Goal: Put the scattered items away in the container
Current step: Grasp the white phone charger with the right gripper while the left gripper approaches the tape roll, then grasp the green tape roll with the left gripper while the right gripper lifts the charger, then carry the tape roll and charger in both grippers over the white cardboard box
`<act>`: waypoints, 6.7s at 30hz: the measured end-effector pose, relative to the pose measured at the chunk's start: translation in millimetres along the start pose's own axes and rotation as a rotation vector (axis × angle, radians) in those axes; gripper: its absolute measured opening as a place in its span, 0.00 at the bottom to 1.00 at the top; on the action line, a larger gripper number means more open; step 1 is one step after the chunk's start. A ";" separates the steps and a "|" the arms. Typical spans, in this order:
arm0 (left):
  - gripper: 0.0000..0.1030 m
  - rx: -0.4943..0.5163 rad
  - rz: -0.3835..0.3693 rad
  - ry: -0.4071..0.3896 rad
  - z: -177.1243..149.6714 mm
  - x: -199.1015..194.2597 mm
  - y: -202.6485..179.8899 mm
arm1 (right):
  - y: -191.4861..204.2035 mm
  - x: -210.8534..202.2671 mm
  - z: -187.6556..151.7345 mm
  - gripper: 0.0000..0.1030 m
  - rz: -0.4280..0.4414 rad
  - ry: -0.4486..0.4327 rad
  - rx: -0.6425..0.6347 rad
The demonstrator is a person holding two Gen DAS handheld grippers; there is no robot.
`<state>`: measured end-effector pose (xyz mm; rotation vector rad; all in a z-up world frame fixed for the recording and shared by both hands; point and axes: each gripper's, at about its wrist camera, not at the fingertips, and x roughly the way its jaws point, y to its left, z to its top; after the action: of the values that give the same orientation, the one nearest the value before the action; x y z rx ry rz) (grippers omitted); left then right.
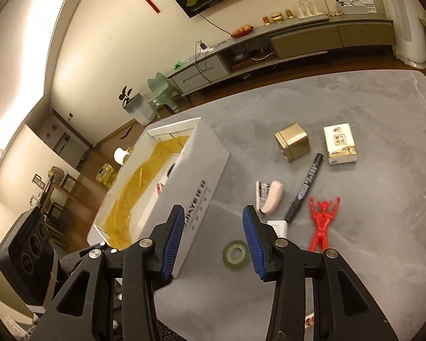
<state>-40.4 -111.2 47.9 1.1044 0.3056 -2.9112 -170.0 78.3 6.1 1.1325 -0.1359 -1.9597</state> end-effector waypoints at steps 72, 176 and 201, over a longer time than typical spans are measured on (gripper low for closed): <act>0.09 0.186 0.084 0.170 -78.6 137.2 -41.7 | -46.2 93.2 -33.3 0.31 -0.249 0.166 -0.259; 0.48 -0.154 0.228 -0.250 -38.3 -61.3 101.1 | 192.5 87.3 -0.6 0.31 -0.090 -0.071 -0.411; 0.48 -0.283 0.243 -0.168 -51.0 -23.8 158.7 | 185.3 123.0 -17.6 0.31 -0.108 0.026 -0.451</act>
<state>23.8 -258.7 -1.9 0.7903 0.5188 -2.6221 -71.6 -121.8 1.0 0.8784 0.3723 -1.9367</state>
